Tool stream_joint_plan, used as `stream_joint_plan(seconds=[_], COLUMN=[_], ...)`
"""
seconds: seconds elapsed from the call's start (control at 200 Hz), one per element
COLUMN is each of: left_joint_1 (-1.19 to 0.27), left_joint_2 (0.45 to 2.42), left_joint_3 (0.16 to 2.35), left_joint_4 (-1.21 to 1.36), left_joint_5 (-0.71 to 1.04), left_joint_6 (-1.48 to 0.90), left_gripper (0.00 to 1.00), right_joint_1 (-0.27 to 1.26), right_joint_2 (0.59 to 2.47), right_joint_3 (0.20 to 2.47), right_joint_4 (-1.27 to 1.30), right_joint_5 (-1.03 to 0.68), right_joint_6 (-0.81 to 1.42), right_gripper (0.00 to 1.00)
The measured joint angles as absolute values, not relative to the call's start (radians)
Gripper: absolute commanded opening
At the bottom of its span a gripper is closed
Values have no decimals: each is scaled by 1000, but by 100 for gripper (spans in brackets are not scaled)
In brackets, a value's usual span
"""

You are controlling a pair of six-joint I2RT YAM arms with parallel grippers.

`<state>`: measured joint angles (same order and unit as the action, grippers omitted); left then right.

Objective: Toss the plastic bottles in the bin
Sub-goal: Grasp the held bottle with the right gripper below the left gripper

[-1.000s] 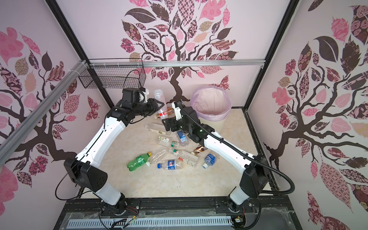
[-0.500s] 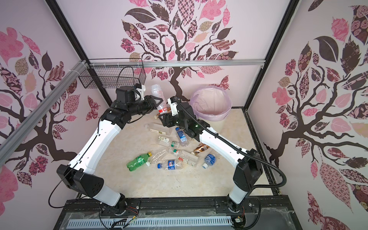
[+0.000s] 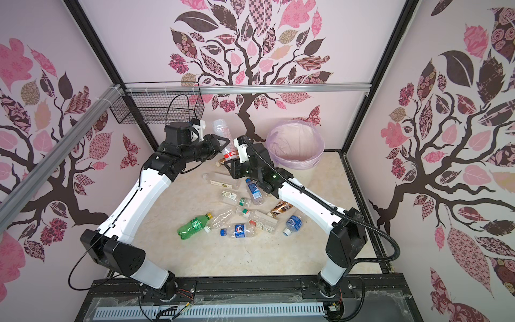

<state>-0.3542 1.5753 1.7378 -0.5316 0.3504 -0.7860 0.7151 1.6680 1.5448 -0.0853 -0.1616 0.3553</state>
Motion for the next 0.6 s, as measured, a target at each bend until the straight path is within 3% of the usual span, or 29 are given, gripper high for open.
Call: stream_joint_plan(seconds=[0.25, 0.45, 0.595], left_joint_1=[-356, -358, -345], left_joint_2=[1575, 1575, 1573], left_joint_3=[1734, 1737, 1762], left_joint_4=[-531, -559, -602], left_joint_5=[343, 327, 315], left_joint_6=[-787, -772, -762], left_gripper=[64, 98, 98], right_joint_1=[717, 712, 701], right_joint_2=[1666, 1663, 1645], right_joint_3=[1534, 1529, 1530], right_joint_4=[-82, -94, -132], right_joint_5=[-151, -114, -72], right_joint_6=[355, 345, 321], right_gripper=[15, 13, 13])
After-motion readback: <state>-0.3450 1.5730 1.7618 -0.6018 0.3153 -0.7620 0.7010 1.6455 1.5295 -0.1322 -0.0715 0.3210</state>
